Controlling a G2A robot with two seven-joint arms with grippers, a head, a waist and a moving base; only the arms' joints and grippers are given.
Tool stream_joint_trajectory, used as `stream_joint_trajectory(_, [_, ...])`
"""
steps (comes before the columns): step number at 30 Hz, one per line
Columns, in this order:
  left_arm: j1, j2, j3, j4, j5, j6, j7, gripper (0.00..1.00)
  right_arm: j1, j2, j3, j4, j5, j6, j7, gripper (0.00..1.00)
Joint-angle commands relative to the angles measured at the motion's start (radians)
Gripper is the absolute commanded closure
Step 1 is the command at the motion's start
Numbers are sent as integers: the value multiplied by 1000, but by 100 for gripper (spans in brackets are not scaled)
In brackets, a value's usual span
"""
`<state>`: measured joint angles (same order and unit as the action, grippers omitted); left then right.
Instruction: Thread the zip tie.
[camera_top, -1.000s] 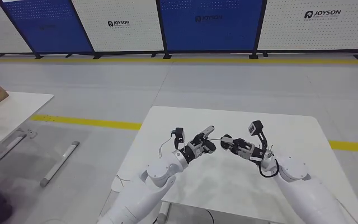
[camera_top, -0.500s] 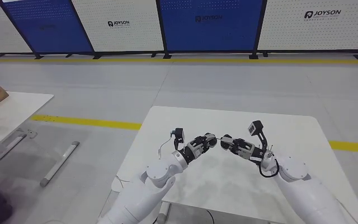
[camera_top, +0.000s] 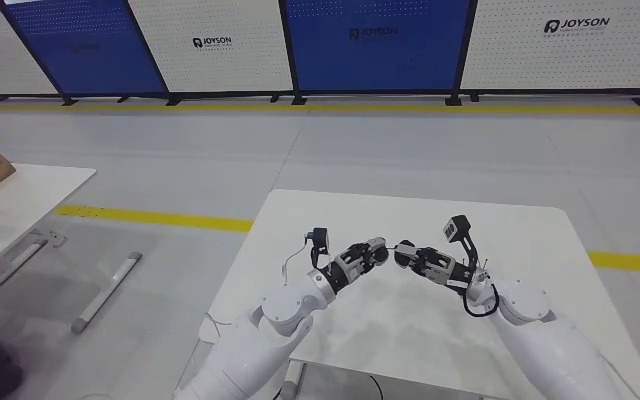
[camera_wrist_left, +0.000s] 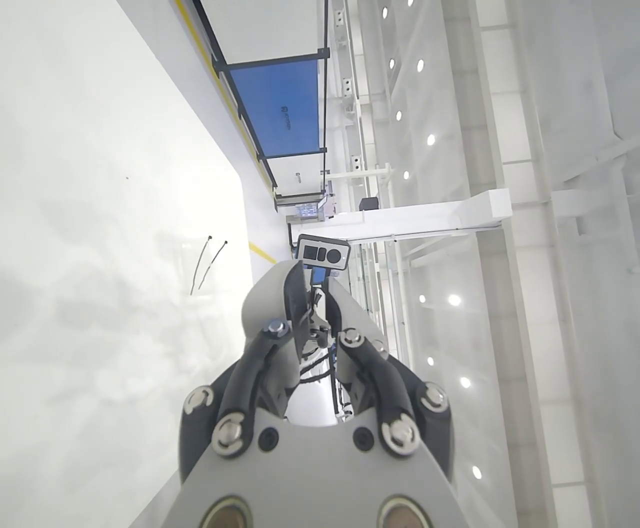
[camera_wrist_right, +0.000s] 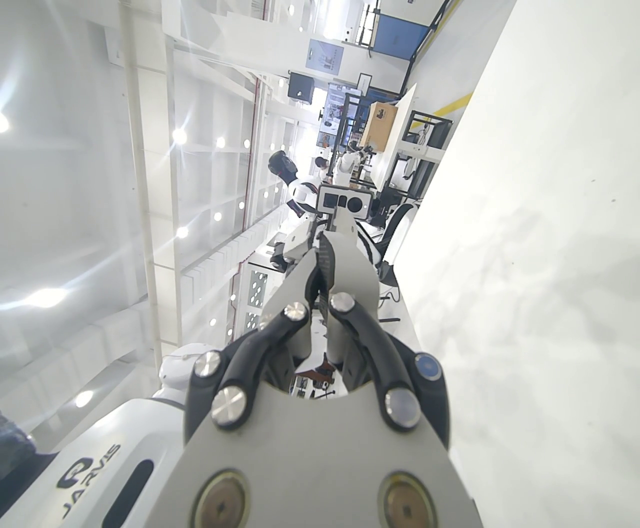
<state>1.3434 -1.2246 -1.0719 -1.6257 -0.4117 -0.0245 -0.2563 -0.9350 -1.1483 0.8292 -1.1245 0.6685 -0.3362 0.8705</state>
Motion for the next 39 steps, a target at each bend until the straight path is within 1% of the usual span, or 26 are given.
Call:
stream_joint_trajectory(1, [1,0,1,0,13,-6,1,0,0,0,0,0,0,0,0,100])
stream_joint_trajectory(5, [1,0,3,2,30,-20,6,0,0,0,0,0,0,0,0,100])
stream_joint_trajectory(6, [2,0,4,4,34,-25,8,16,0,0,0,0,0,0,0,100])
stream_joint_trajectory(7, [4,-1,6,6,39,-34,10,28,0,0,0,0,0,0,0,100])
stream_joint_trajectory(8, [5,-1,6,7,40,-39,10,51,0,0,0,0,0,0,0,100])
stream_joint_trajectory(10, [5,-1,9,10,44,-46,5,65,0,0,0,0,0,0,0,100])
stream_joint_trajectory(12, [6,-1,9,13,44,-52,-2,70,0,0,0,0,0,0,0,100])
stream_joint_trajectory(13, [7,-1,9,13,45,-55,-3,74,0,0,0,0,0,0,0,100])
stream_joint_trajectory(15, [10,-1,8,13,47,-59,-4,78,0,0,0,0,0,0,0,100])
stream_joint_trajectory(17, [12,-1,6,12,48,-60,-7,85,0,0,0,0,0,0,0,100])
stream_joint_trajectory(19, [13,0,5,12,47,-56,-13,85,0,0,0,0,0,0,0,100])
stream_joint_trajectory(20, [14,0,4,12,47,-55,-14,92,0,0,0,0,0,0,0,100])
stream_joint_trajectory(22, [15,0,3,12,49,-55,-15,100,0,0,0,0,0,0,0,100])
stream_joint_trajectory(39, [23,-1,10,8,81,-65,3,100,0,0,0,0,0,0,0,100])
